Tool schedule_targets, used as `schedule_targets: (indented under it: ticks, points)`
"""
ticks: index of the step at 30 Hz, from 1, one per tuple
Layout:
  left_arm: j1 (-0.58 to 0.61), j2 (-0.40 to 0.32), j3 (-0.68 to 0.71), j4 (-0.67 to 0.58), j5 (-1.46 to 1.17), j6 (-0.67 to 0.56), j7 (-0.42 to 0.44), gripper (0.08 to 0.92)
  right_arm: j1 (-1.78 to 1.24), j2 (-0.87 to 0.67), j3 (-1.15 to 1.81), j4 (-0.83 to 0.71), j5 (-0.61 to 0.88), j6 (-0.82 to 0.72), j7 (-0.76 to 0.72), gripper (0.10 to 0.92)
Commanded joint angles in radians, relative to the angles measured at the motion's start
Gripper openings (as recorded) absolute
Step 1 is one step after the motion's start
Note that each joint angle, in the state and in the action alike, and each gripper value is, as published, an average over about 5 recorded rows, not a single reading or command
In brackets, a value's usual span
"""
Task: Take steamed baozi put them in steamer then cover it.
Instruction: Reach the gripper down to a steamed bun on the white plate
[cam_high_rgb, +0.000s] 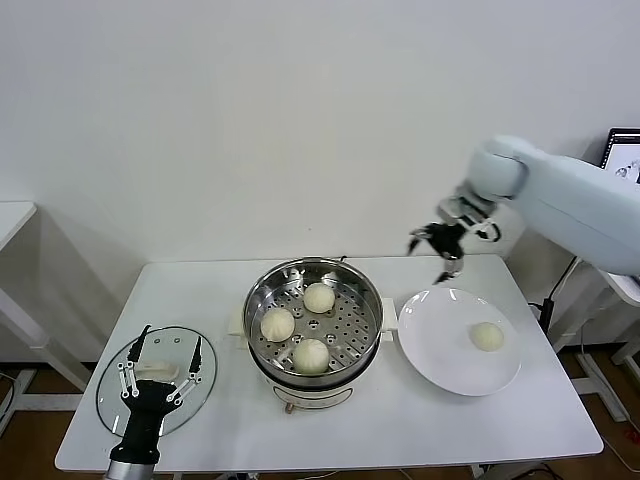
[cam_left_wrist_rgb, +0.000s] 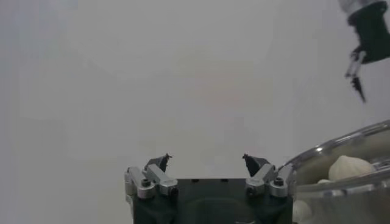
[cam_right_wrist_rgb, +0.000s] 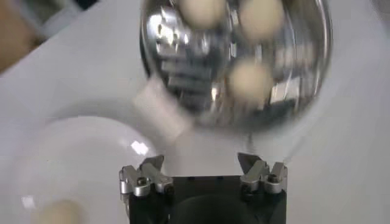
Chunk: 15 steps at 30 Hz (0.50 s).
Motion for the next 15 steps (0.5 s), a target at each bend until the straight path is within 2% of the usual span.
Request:
schedule_targets:
  ticks: [1,7,15]
  points:
    - [0.004,-0.001,-0.004,0.001,0.001,0.0,0.0,0.823,-0.218,-0.135,0.044,-0.237,0.007,-0.141,0.021,0.823]
    - [0.011,-0.003,-0.01,0.002,0.002,0.0,0.001,0.823,-0.323,-0.12,0.093,-0.251,-0.048,-0.134,0.068,0.823]
    - [0.014,-0.005,-0.015,-0.001,0.002,0.0,0.001,0.823,-0.368,-0.066,0.115,-0.283,-0.04,-0.147,0.115,0.823]
